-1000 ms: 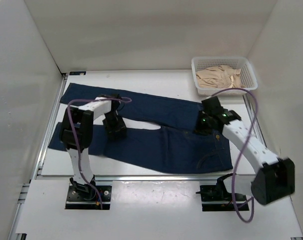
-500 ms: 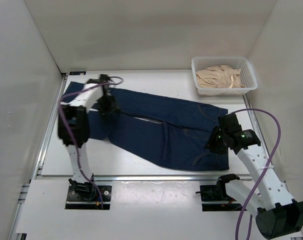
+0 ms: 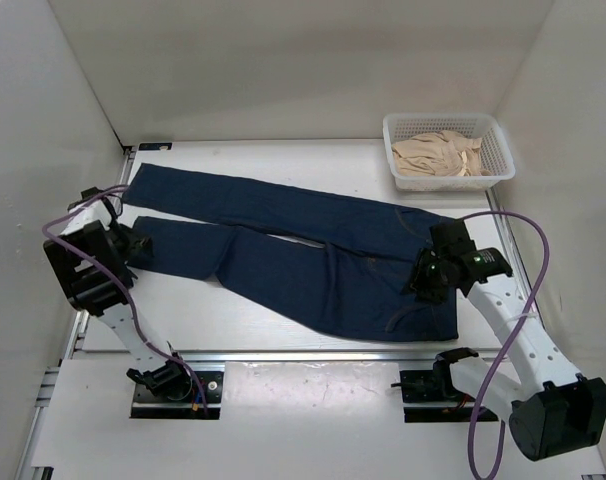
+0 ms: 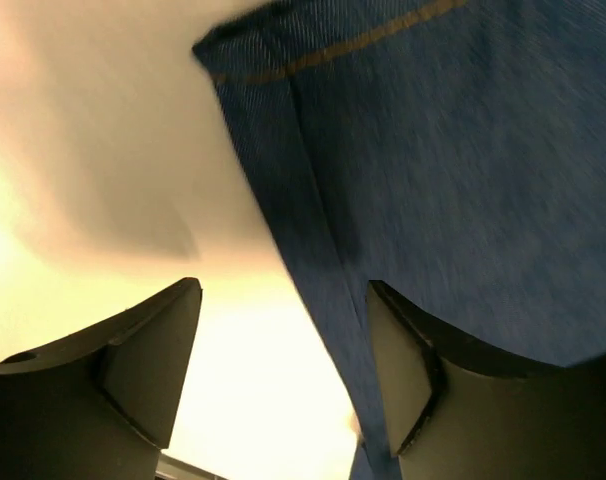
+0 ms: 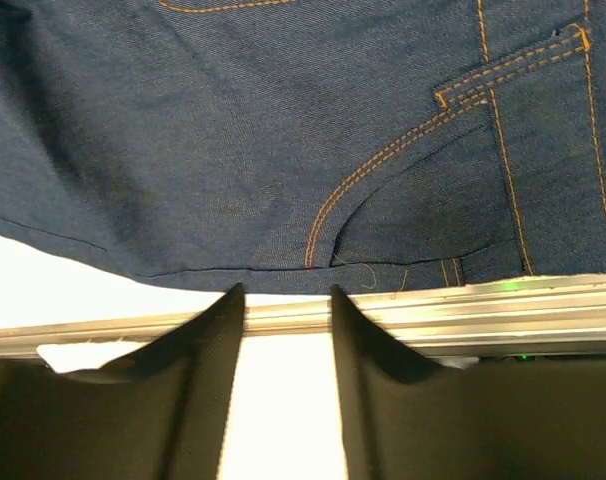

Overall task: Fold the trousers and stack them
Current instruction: Flatten the trousers out, then fold the trousers

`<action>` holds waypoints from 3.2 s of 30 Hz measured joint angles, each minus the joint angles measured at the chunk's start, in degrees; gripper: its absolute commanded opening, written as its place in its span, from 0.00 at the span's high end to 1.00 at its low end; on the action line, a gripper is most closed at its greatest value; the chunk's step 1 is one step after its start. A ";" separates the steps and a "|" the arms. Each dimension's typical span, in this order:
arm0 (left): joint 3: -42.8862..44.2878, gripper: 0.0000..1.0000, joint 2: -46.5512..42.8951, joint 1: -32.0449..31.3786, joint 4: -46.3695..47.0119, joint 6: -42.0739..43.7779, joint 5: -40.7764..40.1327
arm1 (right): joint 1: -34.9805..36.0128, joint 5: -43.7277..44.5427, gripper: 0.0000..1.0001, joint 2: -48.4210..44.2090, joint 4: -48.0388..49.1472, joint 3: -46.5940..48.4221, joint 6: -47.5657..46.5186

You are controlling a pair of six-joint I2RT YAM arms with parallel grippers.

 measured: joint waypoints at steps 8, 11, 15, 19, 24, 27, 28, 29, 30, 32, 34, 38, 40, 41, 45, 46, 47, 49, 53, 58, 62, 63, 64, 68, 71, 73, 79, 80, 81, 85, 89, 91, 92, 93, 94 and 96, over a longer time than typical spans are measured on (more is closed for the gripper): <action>6.23 0.44 8.50 -0.13 -0.15 0.42 -0.50 | 0.20 -1.09 0.14 1.53 1.16 0.35 0.42; 7.56 0.90 9.38 -0.13 -0.02 0.35 -0.26 | 0.20 -1.20 0.13 1.01 1.31 0.24 1.46; 9.01 0.90 10.16 -0.59 -0.15 0.98 -0.22 | 0.20 -0.59 0.26 -1.46 1.49 -1.16 3.87; 9.01 0.90 9.68 -1.60 0.00 1.73 -1.36 | 0.20 1.20 0.28 -4.33 1.66 -3.80 7.02; 8.24 0.90 3.04 -3.98 0.11 2.89 -2.32 | -0.20 1.44 0.28 -5.64 1.18 -7.87 11.72; 7.98 0.90 -3.63 -4.68 0.07 3.45 -2.10 | -0.37 -0.04 0.31 -3.85 1.31 -11.82 14.75; 7.98 0.90 -5.73 -4.68 0.11 3.69 -2.03 | -0.46 -0.22 0.33 -3.65 1.51 -13.53 16.20; 7.98 0.90 -7.43 -4.66 0.09 3.82 -2.03 | -0.48 -0.26 0.34 -4.09 1.29 -15.15 17.46; 7.98 0.90 -8.76 -4.61 0.07 3.89 -2.03 | -0.50 -0.17 0.34 -4.92 1.03 -16.31 18.73; 7.98 0.90 -10.21 -4.63 -0.09 4.02 -1.92 | -0.59 0.31 0.36 -7.91 0.94 -17.99 21.20; 7.96 0.90 -10.51 -4.63 -0.22 4.13 -1.90 | -0.87 0.72 0.37 -9.86 1.01 -18.53 22.75; 7.82 0.90 -10.49 -4.68 -1.05 4.28 -1.79 | -0.98 0.87 0.38 -8.66 1.38 -19.50 24.81; 7.82 0.90 -10.49 -4.68 -1.40 4.31 -1.73 | -0.98 0.87 0.39 -6.84 1.66 -20.59 25.66; 7.82 0.90 -10.49 -4.70 -1.62 4.31 -1.73 | -0.98 0.92 0.41 -6.27 1.84 -20.98 25.81; 7.85 0.90 -10.51 -4.70 -1.97 4.31 -1.73 | -0.98 2.21 0.44 -5.66 3.10 -22.10 26.32; 7.85 0.90 -10.51 -4.70 -1.99 4.31 -1.73 | -0.98 2.71 0.46 -5.44 3.63 -22.10 26.43; 7.85 0.90 -10.51 -4.68 -2.10 4.31 -1.73 | -0.98 3.52 0.49 -5.11 4.26 -22.10 26.51; 7.85 0.90 -10.51 -4.68 -2.32 4.31 -1.73 | -0.98 5.14 0.62 -4.13 5.81 -22.21 26.34; 9.16 0.90 -10.51 -4.70 -4.09 4.31 -1.73 | -0.98 7.41 1.00 -1.05 8.33 -22.34 26.08; 14.01 0.90 -10.62 -4.70 -6.62 4.31 -1.68 | -0.98 11.02 1.00 -1.64 7.30 -19.10 24.11; 20.98 0.90 -10.73 -4.74 -9.09 4.33 -1.51 | -0.98 16.04 1.00 -5.05 4.33 -8.74 20.22; 23.30 0.90 -10.73 -4.74 -9.94 4.33 -1.49 | -0.98 17.46 1.00 -5.51 3.87 -5.20 18.80; 25.59 0.90 -10.71 -4.76 -10.62 4.33 -1.49 | -0.98 18.69 1.00 -5.64 3.50 -2.05 17.64; 32.35 0.90 -11.10 -4.72 -11.78 4.33 -1.53 | -0.98 23.26 1.00 -5.11 1.49 8.59 13.05; 32.85 0.90 -12.26 -4.20 -12.96 4.33 -1.64 | -0.98 25.09 1.00 -5.68 -1.14 10.29 11.26; 32.26 0.90 -13.20 -3.17 -13.68 4.42 -1.49 | -0.96 25.66 1.00 -6.99 -3.98 10.29 10.93; 27.26 0.90 -19.23 0.94 -16.65 5.66 -0.74 | -0.92 26.05 1.00 -13.46 -12.37 14.29 11.67; 26.64 0.90 -20.31 1.07 -16.81 5.88 -0.83 | -0.92 26.18 1.00 -14.16 -13.25 15.28 11.74; 26.25 0.90 -21.22 1.11 -16.94 6.05 -0.90 | -0.94 26.40 1.00 -14.95 -14.40 16.37 11.93; 24.63 0.90 -24.44 1.09 -17.16 6.49 -0.46 | -0.94 27.69 1.00 -16.85 -18.73 20.06 12.46; 24.50 0.90 -24.76 0.20 -17.07 6.69 -0.15 | -0.94 28.57 1.00 -16.94 -20.20 21.38 12.55; 24.52 0.90 -24.24 -1.20 -16.65 6.69 -0.28 | -0.94 29.46 1.00 -16.59 -20.79 21.46 12.41; 24.90 0.90 -23.47 -2.10 -16.61 6.71 -0.63 | -0.94 30.05 1.00 -16.15 -21.20 21.51 12.33; 26.05 0.90 -22.16 -3.02 -16.74 6.67 -0.96 | -0.94 30.49 1.00 -15.54 -21.53 21.55 12.20; 27.36 0.90 -20.44 -3.96 -16.52 6.67 -1.29 | -0.94 30.77 1.00 -14.75 -21.53 21.55 12.04; 30.23 0.90 -16.28 -5.92 -16.33 6.64 -2.01 | -0.94 31.28 1.00 -12.74 -20.94 21.51 11.85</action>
